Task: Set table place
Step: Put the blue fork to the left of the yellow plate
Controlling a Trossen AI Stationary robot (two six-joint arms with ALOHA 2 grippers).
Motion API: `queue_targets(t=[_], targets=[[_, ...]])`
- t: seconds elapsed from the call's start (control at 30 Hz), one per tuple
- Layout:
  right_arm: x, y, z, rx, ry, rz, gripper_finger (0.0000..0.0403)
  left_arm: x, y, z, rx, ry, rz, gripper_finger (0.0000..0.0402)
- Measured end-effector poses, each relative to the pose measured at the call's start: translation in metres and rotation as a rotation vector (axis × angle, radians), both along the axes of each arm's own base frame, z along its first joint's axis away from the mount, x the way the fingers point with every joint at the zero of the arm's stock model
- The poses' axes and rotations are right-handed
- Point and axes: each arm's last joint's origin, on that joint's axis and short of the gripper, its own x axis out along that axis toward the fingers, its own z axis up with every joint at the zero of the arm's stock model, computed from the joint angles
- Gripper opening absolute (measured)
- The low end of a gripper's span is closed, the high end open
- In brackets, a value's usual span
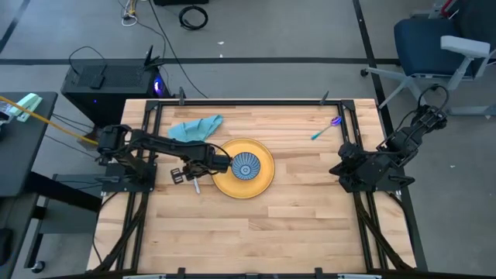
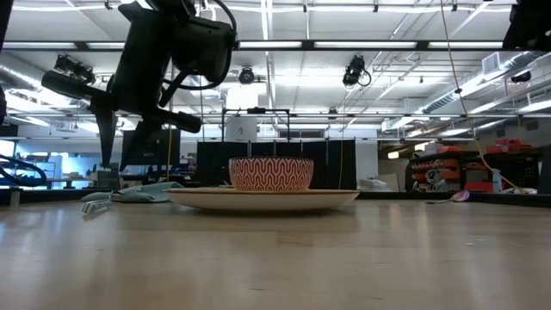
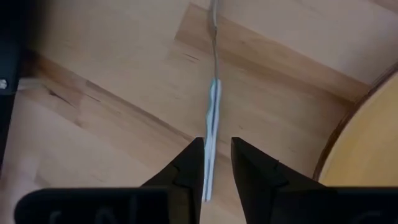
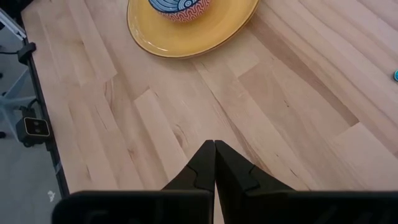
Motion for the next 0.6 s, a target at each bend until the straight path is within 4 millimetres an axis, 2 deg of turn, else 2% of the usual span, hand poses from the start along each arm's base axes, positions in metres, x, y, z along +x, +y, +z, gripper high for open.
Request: queue_targets(t=[0.33,0.6], targets=[[0.0,0.0,0.0,0.0,0.0,0.0,0.0012,0.0,0.0,-0.001,0.002,0.007,0.033,0.0089],[0.0,0.0,0.0,0.0,0.0,0.0,0.0012,0.004,-0.001,-0.012,-0.023,0.033,0.042,0.0104]])
